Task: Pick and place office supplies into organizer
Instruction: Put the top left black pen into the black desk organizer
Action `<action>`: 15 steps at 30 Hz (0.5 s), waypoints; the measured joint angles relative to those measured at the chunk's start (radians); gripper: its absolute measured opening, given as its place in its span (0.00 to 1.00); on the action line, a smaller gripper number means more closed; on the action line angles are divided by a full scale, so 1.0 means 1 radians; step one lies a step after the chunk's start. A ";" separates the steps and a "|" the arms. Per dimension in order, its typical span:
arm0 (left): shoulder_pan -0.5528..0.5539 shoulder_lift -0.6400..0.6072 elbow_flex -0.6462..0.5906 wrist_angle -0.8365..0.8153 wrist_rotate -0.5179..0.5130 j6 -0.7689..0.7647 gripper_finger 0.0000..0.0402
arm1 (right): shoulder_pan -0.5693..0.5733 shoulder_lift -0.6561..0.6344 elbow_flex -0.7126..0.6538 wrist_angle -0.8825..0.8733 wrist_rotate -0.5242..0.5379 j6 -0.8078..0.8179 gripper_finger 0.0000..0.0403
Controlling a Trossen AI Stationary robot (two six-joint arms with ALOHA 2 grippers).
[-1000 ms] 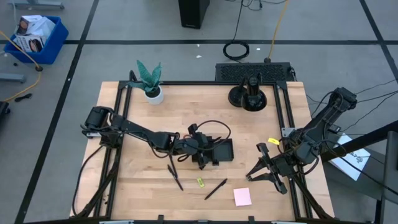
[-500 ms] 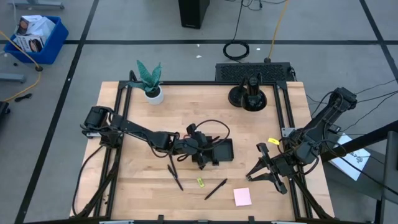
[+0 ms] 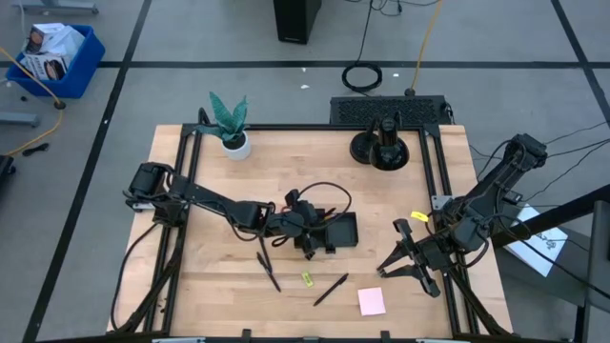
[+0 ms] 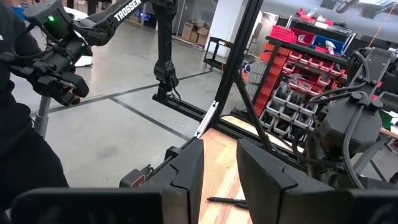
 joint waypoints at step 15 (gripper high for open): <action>0.000 0.000 0.000 0.001 0.011 -0.057 0.11 | 0.000 0.000 0.000 0.000 -0.003 0.000 0.22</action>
